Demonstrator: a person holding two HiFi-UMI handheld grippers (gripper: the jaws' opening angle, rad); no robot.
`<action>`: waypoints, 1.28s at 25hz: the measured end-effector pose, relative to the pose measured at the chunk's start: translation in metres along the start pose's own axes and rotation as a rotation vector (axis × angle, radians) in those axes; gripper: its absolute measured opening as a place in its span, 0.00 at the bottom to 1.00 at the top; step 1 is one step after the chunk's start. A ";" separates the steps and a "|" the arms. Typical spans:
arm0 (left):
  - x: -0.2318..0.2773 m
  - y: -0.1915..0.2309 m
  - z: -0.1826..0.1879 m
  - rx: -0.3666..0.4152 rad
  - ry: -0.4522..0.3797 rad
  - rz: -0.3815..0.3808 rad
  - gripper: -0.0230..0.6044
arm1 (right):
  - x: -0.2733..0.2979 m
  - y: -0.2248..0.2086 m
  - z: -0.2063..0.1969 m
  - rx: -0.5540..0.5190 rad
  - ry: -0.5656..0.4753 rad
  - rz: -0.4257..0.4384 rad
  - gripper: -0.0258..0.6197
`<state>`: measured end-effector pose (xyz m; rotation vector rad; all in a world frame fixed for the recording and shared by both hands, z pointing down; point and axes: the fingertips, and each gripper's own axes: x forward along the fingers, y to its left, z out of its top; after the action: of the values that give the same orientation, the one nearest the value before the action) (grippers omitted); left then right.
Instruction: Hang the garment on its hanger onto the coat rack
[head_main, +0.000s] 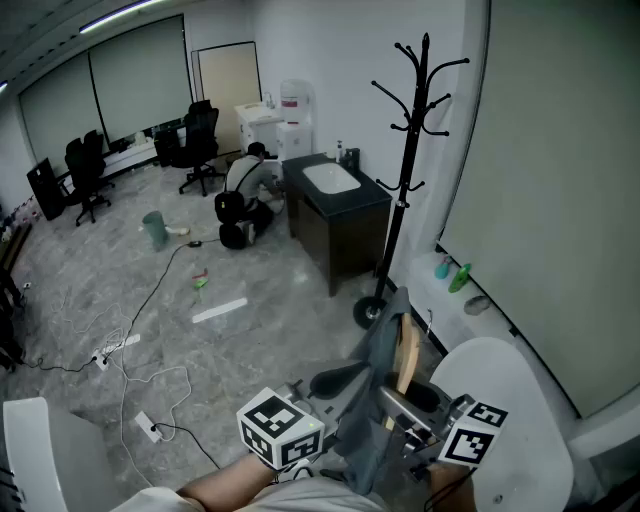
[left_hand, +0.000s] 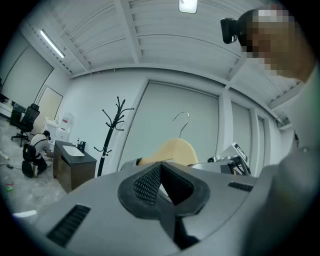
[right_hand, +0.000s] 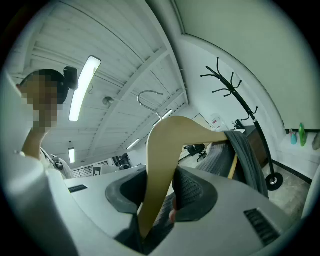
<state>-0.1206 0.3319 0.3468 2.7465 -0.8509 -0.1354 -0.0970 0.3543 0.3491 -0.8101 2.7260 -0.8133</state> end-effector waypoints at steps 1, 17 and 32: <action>-0.001 -0.001 0.000 0.000 0.001 0.000 0.04 | -0.001 0.001 0.000 0.001 -0.001 -0.002 0.26; -0.004 -0.008 -0.008 -0.007 0.017 -0.001 0.04 | -0.008 0.002 -0.005 0.029 -0.017 -0.007 0.27; 0.021 -0.014 -0.012 0.020 0.029 0.017 0.04 | -0.023 -0.021 0.009 0.065 -0.035 -0.001 0.27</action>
<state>-0.0934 0.3340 0.3540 2.7520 -0.8726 -0.0835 -0.0657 0.3480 0.3532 -0.8048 2.6539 -0.8743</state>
